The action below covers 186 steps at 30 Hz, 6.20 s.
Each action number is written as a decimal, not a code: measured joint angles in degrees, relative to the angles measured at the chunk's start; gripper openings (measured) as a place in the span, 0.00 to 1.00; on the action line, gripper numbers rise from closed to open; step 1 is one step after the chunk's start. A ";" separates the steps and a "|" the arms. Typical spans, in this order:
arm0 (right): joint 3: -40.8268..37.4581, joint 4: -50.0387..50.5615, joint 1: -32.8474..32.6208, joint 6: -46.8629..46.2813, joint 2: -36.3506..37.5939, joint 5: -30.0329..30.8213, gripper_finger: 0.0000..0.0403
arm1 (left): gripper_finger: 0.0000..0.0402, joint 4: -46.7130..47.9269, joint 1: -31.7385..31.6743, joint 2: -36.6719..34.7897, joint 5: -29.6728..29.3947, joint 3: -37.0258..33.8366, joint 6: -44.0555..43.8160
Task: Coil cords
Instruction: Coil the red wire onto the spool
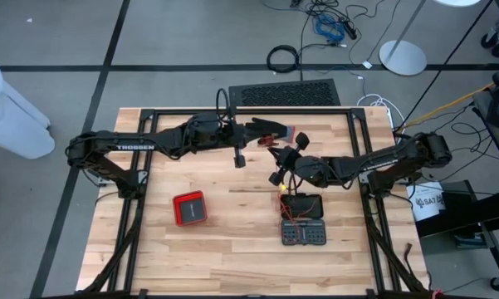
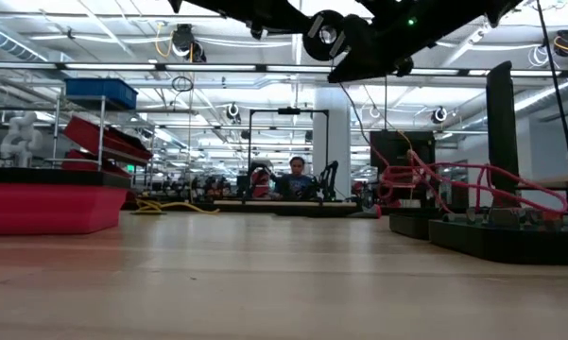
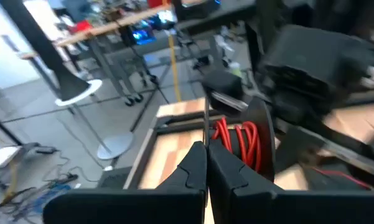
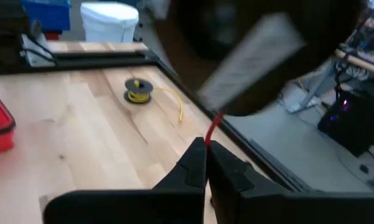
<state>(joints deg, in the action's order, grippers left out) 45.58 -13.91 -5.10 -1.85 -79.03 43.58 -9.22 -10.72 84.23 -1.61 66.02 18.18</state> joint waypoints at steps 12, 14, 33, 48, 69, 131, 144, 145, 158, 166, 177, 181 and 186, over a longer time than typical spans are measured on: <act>0.00 -13.38 0.06 8.11 -4.71 0.62 0.00 | 0.00 -5.12 0.54 1.25 -8.70 -0.04 -1.26; 0.00 -14.80 0.07 8.24 -4.89 -0.77 0.00 | 0.00 -6.56 0.89 2.46 -9.65 -0.04 -0.62; -0.11 -8.88 -0.04 8.52 -0.14 -3.85 0.00 | 0.00 -10.03 5.02 10.91 -18.96 0.24 10.97; -0.11 1.90 0.08 -0.25 6.93 -6.44 0.00 | 0.00 -7.43 6.32 10.88 -19.96 0.20 14.22; -0.11 -0.10 0.15 -1.47 6.30 -7.27 0.00 | 0.00 -9.05 6.34 10.96 -19.91 -0.04 14.31; -0.02 8.82 -7.39 -13.25 2.33 -9.46 0.09 | 0.00 -0.08 6.36 11.06 -19.66 -0.05 21.72; -0.02 12.04 -7.28 -16.09 0.35 -9.13 0.09 | 0.00 0.73 6.36 11.02 -19.65 -0.02 21.61; -0.02 12.44 -7.28 -16.52 0.35 -9.13 0.09 | 0.00 0.79 6.36 11.02 -19.65 -0.02 21.61; -0.02 11.89 -4.87 -19.58 -2.69 -9.41 0.30 | 0.00 0.86 6.36 10.97 -19.66 -0.02 21.49; -0.04 8.08 -4.26 -18.47 -5.44 -9.39 0.28 | 0.00 1.01 6.36 10.95 -19.65 0.04 21.24; -0.04 8.15 -4.24 -16.37 -4.35 -9.17 0.02 | 0.00 1.21 6.36 10.95 -19.65 0.07 21.24; -0.04 7.95 -4.24 -16.00 -3.96 -9.19 0.01 | 0.00 1.23 6.36 10.95 -19.65 0.07 21.24; -0.04 4.65 -4.24 -13.78 -2.55 -9.18 0.00 | 0.00 1.52 6.36 10.95 -19.65 0.07 21.26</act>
<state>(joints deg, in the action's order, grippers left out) 45.54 -9.26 -9.34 -15.63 -81.58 34.40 -7.70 -4.36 95.18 -21.26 66.08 39.44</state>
